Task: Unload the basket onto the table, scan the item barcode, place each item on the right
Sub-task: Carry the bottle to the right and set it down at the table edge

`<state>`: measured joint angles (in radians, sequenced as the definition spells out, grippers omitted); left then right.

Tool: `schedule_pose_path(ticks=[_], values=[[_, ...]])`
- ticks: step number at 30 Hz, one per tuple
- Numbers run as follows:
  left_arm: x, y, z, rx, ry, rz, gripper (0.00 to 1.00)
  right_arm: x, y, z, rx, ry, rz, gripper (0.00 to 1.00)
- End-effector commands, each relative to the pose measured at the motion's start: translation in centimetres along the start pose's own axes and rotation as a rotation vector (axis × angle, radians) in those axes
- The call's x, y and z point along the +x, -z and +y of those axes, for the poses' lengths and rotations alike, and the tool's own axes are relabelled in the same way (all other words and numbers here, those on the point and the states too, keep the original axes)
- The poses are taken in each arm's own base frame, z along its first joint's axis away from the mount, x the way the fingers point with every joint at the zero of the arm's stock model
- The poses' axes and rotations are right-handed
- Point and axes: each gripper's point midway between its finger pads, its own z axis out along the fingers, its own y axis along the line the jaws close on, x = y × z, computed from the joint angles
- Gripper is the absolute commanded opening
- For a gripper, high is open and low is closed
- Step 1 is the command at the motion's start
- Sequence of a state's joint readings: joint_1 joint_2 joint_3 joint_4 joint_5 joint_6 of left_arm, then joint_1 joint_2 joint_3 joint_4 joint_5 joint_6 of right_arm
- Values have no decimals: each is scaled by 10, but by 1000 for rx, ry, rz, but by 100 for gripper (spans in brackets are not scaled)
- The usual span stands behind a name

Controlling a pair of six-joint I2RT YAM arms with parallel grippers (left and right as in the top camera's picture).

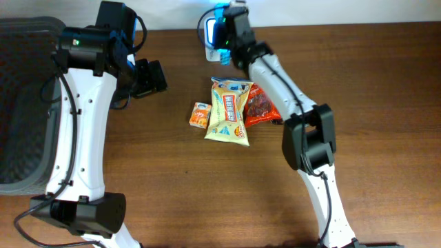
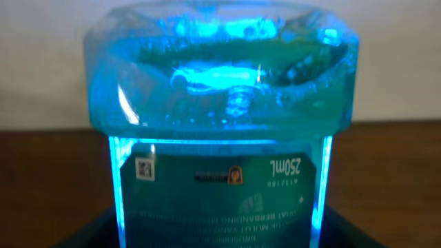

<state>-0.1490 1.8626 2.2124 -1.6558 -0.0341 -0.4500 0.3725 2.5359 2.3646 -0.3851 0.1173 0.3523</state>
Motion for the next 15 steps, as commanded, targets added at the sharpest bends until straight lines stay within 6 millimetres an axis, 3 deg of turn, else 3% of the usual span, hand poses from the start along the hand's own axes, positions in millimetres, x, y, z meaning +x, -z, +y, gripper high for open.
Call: schedule_pose_path(ticks=[1, 2, 3, 4, 5, 7, 9, 10, 11, 15], values=[[-1, 6, 1, 5, 8, -19, 99, -151, 99, -60, 80, -90, -249, 63], [-1, 6, 1, 5, 8, -19, 99, -165, 122, -109, 174, -122, -232, 62], [-1, 6, 1, 4, 8, -19, 99, -167, 137, -150, 244, -148, -196, 62], [-1, 6, 1, 5, 8, -19, 99, -161, 155, -210, 344, -193, -141, 62], [-1, 6, 1, 5, 8, -19, 99, -143, 173, -274, 452, -250, -64, 62], [-1, 6, 1, 5, 8, -19, 99, -98, 213, -379, 637, -439, 62, 62], [-1, 6, 1, 5, 8, -19, 99, -49, 250, -461, 771, -564, 172, 62], [-1, 6, 1, 5, 8, -19, 99, -28, 263, -490, 817, -614, 211, 62], [-1, 6, 1, 5, 8, -19, 99, 6, 283, -529, 885, -717, 254, 62], [-1, 6, 1, 5, 8, -19, 99, 95, 316, -602, 972, -974, 308, 62]])
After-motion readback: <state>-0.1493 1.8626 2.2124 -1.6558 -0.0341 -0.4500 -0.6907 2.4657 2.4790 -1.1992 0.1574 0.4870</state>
